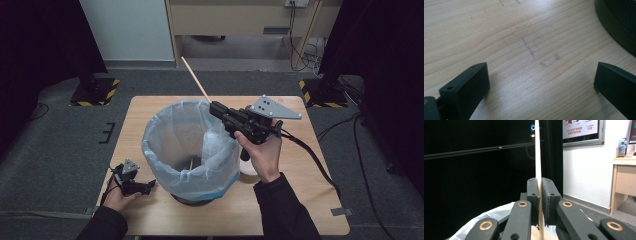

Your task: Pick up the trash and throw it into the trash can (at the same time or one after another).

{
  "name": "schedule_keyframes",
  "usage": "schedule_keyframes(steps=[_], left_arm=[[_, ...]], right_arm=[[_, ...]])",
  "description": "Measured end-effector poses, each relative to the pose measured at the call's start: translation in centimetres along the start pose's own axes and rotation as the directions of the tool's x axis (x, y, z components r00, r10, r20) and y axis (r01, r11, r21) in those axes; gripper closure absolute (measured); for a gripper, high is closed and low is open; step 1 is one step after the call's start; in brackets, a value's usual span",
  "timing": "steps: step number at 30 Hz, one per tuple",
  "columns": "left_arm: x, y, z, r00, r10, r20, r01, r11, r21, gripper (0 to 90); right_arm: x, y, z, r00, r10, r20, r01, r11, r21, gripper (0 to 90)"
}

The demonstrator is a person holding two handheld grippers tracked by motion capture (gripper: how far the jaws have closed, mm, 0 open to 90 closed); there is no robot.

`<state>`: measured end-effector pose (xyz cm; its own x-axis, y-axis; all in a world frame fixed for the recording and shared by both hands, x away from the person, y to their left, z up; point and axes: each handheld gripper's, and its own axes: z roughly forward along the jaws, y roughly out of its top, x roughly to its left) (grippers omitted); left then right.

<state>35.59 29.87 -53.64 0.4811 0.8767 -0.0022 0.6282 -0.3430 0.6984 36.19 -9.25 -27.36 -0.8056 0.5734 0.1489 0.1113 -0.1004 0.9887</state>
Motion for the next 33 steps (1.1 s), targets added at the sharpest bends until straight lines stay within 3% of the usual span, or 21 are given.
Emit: schedule_keyframes(steps=[3, 8, 16, 22, 24, 26, 33], left_arm=[[0.0, 0.0, 0.0, 1.0, 0.0, 0.0, 0.0, 1.0, 0.0, 0.0], [0.0, 0.0, 0.0, 1.0, -0.002, 0.0, 0.002, 1.0, 0.0, 0.0], [0.0, 0.0, 0.0, 1.0, 0.001, 0.001, -0.001, 1.0, 0.0, 0.0], [0.0, 0.0, 0.0, 1.0, 0.001, 0.001, -0.001, 1.0, 0.0, 0.0], [0.0, 0.0, 0.0, 1.0, 0.001, 0.001, -0.001, 1.0, 0.0, 0.0], [0.0, 0.0, 0.0, 1.0, 0.001, 0.001, -0.001, 1.0, 0.0, 0.0], [0.0, 0.0, 0.0, 1.0, 0.001, 0.001, -0.001, 1.0, 0.0, 0.0]], right_arm=[[0.3, 0.1, 0.6, 0.9998, -0.008, -0.018, 0.009, 1.0, 0.015, 77.3], [0.2, 0.3, 0.6, 0.9998, -0.008, -0.018, 0.008, 1.0, 0.013, 73.6], [-1.3, 2.1, -1.8, 0.9978, -0.011, 0.065, 0.015, 0.999, -0.05, 59.2], [-4.2, 2.2, -4.8, 0.9823, -0.022, 0.186, 0.032, 0.998, -0.051, 46.4], [-4.6, 2.0, -5.2, 0.9799, -0.019, 0.199, 0.029, 0.998, -0.051, 45.1], [-5.8, 1.0, -6.4, 0.9722, -0.008, 0.234, 0.018, 0.999, -0.043, 40.2], [-8.2, -1.7, -8.1, 0.9564, 0.032, 0.29, -0.028, 0.999, -0.019, 36.2]])
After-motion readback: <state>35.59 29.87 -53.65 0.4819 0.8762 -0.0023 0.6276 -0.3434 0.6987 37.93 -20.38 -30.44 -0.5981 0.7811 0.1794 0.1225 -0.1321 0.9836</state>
